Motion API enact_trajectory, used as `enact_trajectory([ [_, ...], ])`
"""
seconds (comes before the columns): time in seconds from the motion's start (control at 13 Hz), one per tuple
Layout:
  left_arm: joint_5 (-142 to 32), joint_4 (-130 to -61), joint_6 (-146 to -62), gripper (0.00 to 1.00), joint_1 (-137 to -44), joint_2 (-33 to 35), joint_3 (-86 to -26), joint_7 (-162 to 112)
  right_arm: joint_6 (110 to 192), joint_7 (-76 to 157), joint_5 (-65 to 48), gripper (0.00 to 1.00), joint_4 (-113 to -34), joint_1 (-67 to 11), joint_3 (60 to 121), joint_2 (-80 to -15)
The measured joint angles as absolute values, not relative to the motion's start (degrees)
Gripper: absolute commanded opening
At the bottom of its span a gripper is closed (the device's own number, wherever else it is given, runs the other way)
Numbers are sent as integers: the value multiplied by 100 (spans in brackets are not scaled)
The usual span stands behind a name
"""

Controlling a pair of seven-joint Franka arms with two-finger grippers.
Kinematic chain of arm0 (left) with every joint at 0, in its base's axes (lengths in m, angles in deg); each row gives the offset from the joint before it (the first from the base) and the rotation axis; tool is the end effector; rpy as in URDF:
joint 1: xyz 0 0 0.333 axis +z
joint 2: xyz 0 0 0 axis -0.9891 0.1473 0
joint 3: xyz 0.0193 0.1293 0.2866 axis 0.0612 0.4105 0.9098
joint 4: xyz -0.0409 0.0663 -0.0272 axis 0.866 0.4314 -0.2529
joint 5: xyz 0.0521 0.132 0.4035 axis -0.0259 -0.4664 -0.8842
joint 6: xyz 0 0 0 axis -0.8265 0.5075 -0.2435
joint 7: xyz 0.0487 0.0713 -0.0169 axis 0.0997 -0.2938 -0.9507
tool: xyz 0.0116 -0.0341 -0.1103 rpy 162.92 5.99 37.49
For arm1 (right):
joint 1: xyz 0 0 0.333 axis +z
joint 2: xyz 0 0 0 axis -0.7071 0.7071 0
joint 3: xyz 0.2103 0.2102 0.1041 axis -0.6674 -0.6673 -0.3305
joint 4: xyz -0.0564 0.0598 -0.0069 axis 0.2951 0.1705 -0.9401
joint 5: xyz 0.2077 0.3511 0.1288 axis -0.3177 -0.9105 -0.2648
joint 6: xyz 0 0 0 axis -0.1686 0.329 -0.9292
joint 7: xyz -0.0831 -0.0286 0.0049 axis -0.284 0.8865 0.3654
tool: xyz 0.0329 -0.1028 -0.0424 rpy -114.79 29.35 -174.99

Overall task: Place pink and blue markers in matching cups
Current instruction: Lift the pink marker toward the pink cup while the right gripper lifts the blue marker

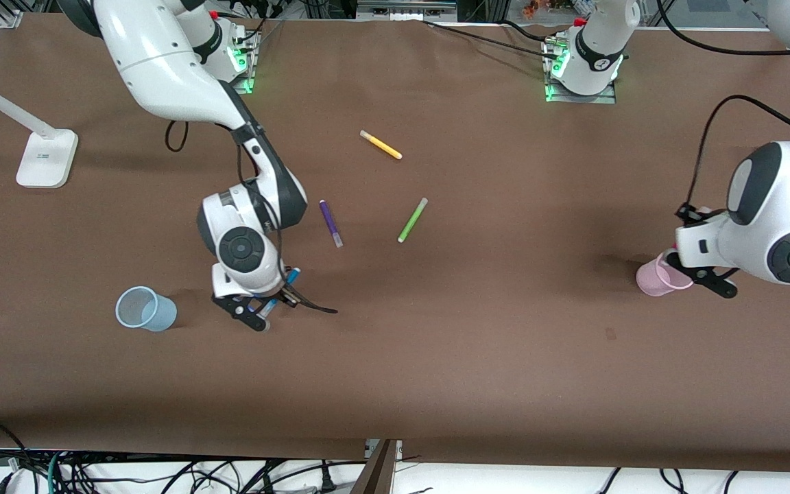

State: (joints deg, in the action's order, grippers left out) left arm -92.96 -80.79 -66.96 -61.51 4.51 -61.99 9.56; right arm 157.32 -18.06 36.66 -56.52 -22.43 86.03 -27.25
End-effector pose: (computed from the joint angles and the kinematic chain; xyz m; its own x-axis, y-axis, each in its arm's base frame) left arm 0.6573 0.0491 0.3554 0.6579 -0.4839 -0.5771 -0.5855 -0.8105 0.0121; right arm 0.7000 0.2697 0.2129 0.8911 -0.4485 0.0698 -0.4538 -0.8821 0.1260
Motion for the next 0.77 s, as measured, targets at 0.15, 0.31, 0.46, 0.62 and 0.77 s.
enact_trajectory([
  [0.15,-10026,-8081,-6693,0,-6107,673,-6204,1330,15305,-633,3832,0,-5632,-2274,8862,-3060],
  [0.31,-10631,-8082,-6692,0,-6121,934,-6223,1457,14962,665,3985,0,-5632,-2293,9114,-3309],
  [0.46,-10858,-8083,-6698,0,-6146,1159,-6240,1460,14649,1808,4118,0,-5633,-2300,9341,-3438],
  [0.62,-10906,-8082,-6716,0,-6182,1305,-6245,1430,14574,3013,4430,0,-5632,-2301,9569,-3496],
  [0.77,-11022,-8079,-6760,0,-6233,1436,-6245,1379,14554,4345,4522,0,-5632,-2309,9811,-3528],
])
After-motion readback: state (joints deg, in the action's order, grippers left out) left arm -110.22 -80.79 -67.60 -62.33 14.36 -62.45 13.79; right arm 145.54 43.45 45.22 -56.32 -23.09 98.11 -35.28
